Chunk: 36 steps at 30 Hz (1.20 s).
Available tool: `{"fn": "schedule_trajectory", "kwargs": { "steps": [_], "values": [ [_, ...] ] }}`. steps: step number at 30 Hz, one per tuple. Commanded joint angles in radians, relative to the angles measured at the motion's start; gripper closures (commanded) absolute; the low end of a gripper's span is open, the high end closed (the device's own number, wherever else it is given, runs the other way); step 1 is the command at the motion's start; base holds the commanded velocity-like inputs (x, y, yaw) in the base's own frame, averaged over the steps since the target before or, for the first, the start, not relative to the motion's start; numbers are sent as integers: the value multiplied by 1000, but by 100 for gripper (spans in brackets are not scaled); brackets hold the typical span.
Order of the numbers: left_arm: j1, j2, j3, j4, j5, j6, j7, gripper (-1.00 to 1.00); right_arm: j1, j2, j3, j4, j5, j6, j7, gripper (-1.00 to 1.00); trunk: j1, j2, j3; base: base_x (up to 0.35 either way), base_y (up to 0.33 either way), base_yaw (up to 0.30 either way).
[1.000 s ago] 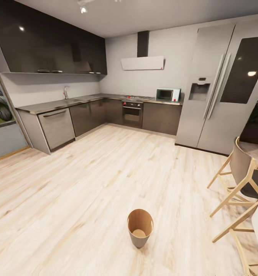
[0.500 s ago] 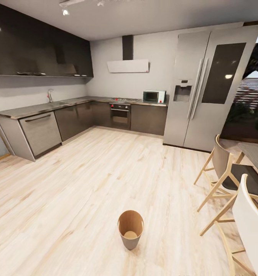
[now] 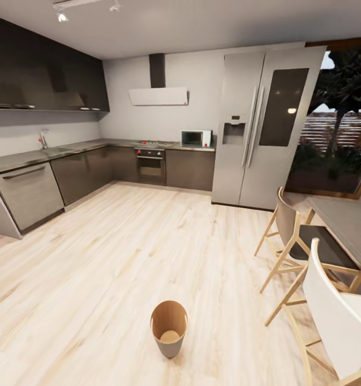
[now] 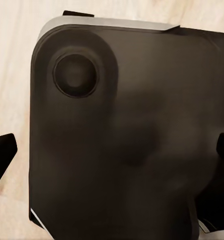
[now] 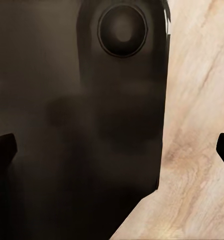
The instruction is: Put the three can of soda from the living room inside the tash can in the kitchen.
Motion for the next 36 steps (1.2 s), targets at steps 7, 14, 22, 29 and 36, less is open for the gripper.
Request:
{"fn": "schedule_trajectory", "kwargs": {
  "steps": [7,14,22,29,36],
  "values": [
    [0,0,0,0,0,-1,0,-100,0,0,0,0,0,-1,0,-100,0,0,8,295,0,-218],
    [0,0,0,0,-1,-1,-1,-100,0,0,0,0,0,-1,0,-100,0,0,16,175,0,-218],
    [0,0,-2,0,-2,0,-1,-100,0,-1,0,0,0,-1,0,-100,0,0,25,55,0,-207],
    [0,0,-1,0,-2,-1,-1,-100,0,0,0,0,0,-2,0,-100,0,0,33,224,0,-185],
    [0,0,0,0,-2,-1,0,-100,0,-1,0,0,0,-2,0,-100,0,0,37,70,0,-85]
  ]
}}
